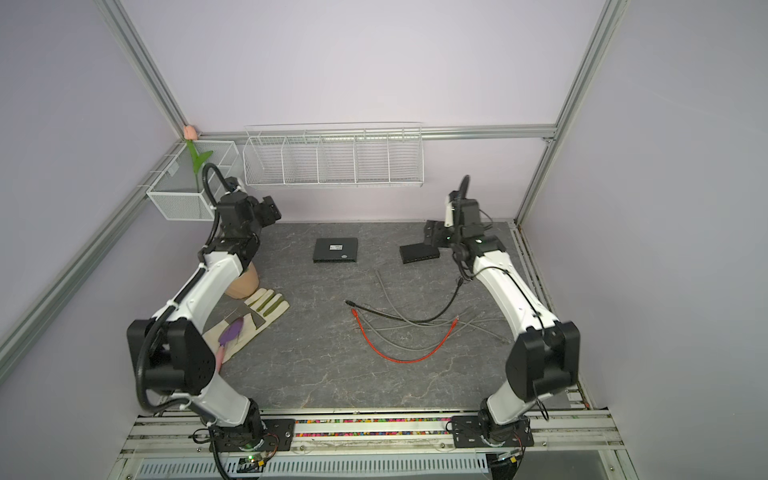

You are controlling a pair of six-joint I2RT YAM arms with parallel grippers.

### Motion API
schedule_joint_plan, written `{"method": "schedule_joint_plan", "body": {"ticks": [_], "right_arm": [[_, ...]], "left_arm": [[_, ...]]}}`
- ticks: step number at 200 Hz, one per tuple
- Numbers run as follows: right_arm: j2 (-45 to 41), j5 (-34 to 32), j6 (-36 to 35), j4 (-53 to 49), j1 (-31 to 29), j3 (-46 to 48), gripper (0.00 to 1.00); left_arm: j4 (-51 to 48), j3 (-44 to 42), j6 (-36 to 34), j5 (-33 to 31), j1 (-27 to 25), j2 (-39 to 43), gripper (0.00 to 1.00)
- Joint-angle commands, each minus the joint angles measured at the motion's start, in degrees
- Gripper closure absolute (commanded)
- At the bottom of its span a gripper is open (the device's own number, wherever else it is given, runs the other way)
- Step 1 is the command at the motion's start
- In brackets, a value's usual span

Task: Insert the plug into the switch port
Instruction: 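Reach both grippers forward to the black network switch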

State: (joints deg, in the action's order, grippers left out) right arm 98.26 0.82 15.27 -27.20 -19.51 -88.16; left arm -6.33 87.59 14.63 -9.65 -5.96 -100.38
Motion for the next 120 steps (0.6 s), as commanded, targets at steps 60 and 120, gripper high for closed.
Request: {"method": "schedule_joint_plan", "body": {"ticks": [60, 120], "right_arm": [[21.6, 6.68, 1.78, -18.9, -11.38, -18.85, 0.2], [33.75, 15.13, 13.46, -0.9, -10.86, -29.05, 0.29]], "left_arm": [[-13.69, 7.1, 9.58, 18.19, -2.31, -16.17, 0.17], [-18.69, 18.22, 13.49, 21.12, -2.31, -28.11, 0.26]]}}
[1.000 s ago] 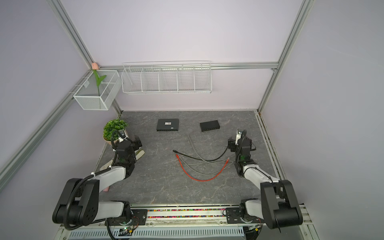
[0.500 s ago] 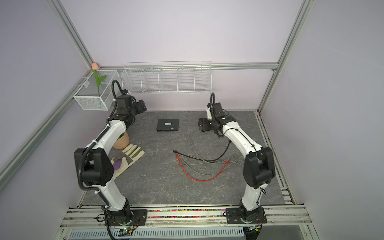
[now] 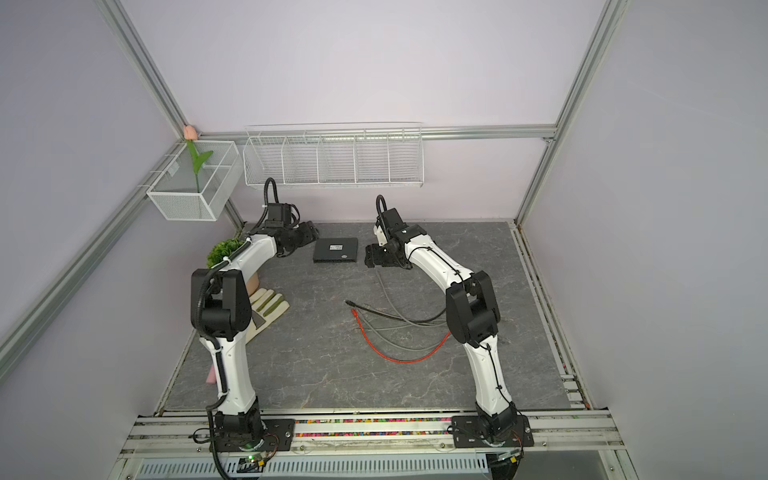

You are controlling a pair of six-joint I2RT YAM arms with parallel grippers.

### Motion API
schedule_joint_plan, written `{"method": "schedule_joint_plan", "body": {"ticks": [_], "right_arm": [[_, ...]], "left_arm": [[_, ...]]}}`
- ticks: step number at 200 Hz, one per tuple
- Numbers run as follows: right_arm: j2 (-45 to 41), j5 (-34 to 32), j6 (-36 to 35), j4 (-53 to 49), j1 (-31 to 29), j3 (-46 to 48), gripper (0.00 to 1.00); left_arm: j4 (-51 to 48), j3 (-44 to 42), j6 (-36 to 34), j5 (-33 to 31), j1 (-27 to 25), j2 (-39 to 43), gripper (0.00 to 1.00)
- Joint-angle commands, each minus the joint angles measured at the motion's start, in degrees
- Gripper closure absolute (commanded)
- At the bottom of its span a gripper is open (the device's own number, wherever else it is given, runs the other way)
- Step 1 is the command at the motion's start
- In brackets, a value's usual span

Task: Insert the plug into the switch port
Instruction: 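Reach both grippers forward to the black network switch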

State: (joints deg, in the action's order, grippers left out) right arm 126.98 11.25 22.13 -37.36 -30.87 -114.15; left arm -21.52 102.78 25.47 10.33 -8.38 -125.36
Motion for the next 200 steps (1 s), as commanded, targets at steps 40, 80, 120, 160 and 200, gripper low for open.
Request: {"method": "schedule_joint_plan", "body": {"ticks": [40, 80, 120, 160, 200], "right_arm": [[18.21, 5.71, 12.71, 9.83, 0.23, -20.97, 0.36], [24.86, 3.02, 18.51, 13.37, 0.65, -26.02, 0.43], [31.09, 4.94, 22.23, 14.32, 1.1, -32.74, 0.44], [34.47, 7.52, 26.0, 17.36, 0.92, -34.39, 0.46], [35.77, 10.56, 26.91, 18.55, 0.49, -34.61, 0.48]], "left_arm": [[-6.48, 7.51, 3.12, 0.77, 0.21, -6.77, 0.29], [-7.85, 10.09, 3.88, 0.48, 0.12, -9.01, 0.31], [-8.45, 9.76, 4.41, 1.26, -0.21, -9.63, 0.32], [-9.85, 10.34, 5.49, 2.68, -1.32, -10.95, 0.38], [-9.37, 7.77, 5.7, 3.39, -2.59, -9.93, 0.39]]}}
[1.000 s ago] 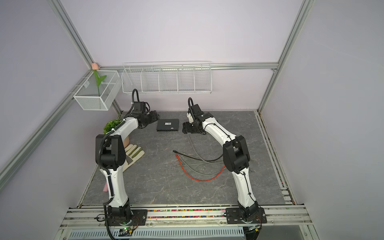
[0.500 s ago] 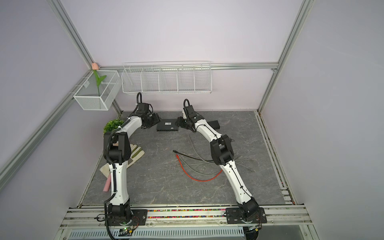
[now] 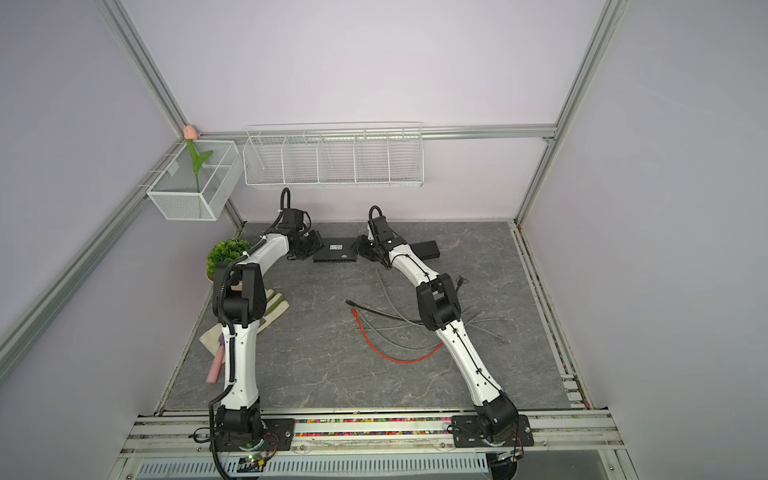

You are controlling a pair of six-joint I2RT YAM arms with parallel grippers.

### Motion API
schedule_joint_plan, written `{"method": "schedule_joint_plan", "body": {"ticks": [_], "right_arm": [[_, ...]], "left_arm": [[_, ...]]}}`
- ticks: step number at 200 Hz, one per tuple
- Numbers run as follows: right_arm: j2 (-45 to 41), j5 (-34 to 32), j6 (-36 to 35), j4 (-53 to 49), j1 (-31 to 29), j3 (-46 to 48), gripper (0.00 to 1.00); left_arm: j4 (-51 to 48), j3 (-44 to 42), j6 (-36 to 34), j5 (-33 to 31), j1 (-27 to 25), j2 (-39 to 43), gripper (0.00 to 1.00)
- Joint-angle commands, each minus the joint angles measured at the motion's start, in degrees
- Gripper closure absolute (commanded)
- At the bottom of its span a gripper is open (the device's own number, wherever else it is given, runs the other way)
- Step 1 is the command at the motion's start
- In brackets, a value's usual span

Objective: Insert the plug into the switch port

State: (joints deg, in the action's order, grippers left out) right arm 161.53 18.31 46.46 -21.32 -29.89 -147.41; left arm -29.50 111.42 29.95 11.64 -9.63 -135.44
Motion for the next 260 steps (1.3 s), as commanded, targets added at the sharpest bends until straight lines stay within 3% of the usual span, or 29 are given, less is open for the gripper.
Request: {"method": "schedule_joint_plan", "body": {"ticks": [1, 75, 131, 175, 209, 260], "right_arm": [[1.27, 3.63, 2.58, 2.51, -0.51, -1.36, 0.48], [-0.55, 9.42, -0.6, 0.42, -1.33, 0.66, 0.59], [-10.39, 11.83, -4.85, -0.78, -2.03, 15.91, 0.66], [-21.12, 9.66, -7.35, -0.32, -3.41, 30.91, 0.68], [-29.75, 6.46, -10.3, -0.96, -3.42, 41.9, 0.59], [-38.24, -1.13, -21.53, -14.66, -2.57, 40.38, 0.37]], "left_arm": [[-1.29, -0.99, 1.28, 2.16, -1.35, 0.2, 0.39], [-0.85, -8.79, 0.97, 4.54, -4.36, 5.32, 0.42], [-1.46, -17.28, 0.81, 6.73, -8.11, 13.66, 0.45], [-0.5, -27.12, 2.48, 6.44, -10.22, 23.53, 0.44], [-6.23, -29.38, -0.87, 2.36, -9.74, 30.41, 0.43], [-8.38, -29.27, -1.02, 2.14, -6.02, 33.54, 0.4]]}}
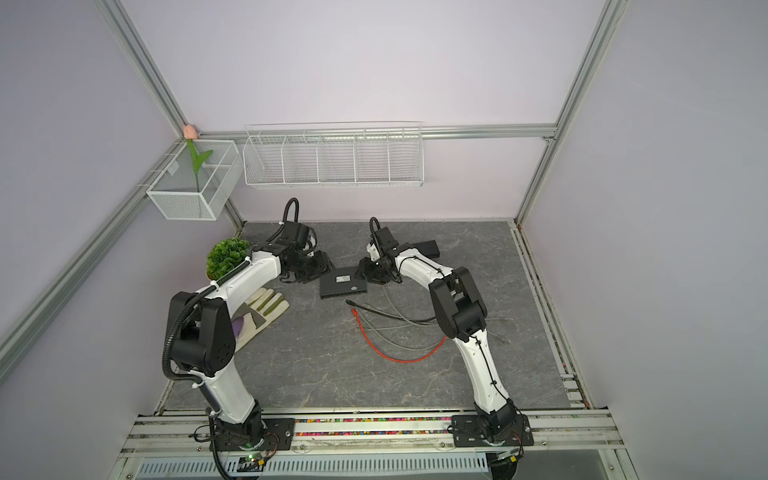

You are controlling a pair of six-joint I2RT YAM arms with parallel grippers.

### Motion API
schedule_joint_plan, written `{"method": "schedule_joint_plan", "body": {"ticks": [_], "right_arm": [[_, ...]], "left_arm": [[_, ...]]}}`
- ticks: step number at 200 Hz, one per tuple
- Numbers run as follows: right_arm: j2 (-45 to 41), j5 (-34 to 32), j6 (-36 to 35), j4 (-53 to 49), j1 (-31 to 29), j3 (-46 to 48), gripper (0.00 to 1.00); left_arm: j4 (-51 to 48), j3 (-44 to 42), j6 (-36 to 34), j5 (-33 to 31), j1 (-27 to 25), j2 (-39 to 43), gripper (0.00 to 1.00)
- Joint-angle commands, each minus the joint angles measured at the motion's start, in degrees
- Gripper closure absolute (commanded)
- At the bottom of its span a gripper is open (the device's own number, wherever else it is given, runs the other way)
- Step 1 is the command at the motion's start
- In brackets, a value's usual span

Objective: Insert the plug into the switch port

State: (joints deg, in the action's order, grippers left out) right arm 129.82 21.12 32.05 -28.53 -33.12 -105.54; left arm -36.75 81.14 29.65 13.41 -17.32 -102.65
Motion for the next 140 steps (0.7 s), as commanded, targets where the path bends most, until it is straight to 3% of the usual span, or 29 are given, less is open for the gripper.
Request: {"method": "schedule_joint_plan", "body": {"ticks": [1, 50, 102, 140], "right_arm": [[-6.74, -4.1, -7.42, -7.74, 0.77, -1.46, 0.37], [-9.49, -12.82, -15.77, -17.92, 4.84, -2.38, 0.37], [12.0, -11.81, -26.38, -38.08, 3.68, -28.01, 0.38], [14.65, -11.49, -26.8, -37.91, 3.91, -28.58, 0.44]], "left_arm": [[-1.17, 0.98, -0.72, 0.33, 1.67, 0.9, 0.4], [1.99, 5.81, -2.13, 0.17, 1.76, -1.02, 0.39], [-3.91, 20.94, -8.18, 2.43, 1.76, -14.73, 0.39], [-7.55, 25.8, -10.75, 3.78, 1.86, -20.06, 0.4]]}}
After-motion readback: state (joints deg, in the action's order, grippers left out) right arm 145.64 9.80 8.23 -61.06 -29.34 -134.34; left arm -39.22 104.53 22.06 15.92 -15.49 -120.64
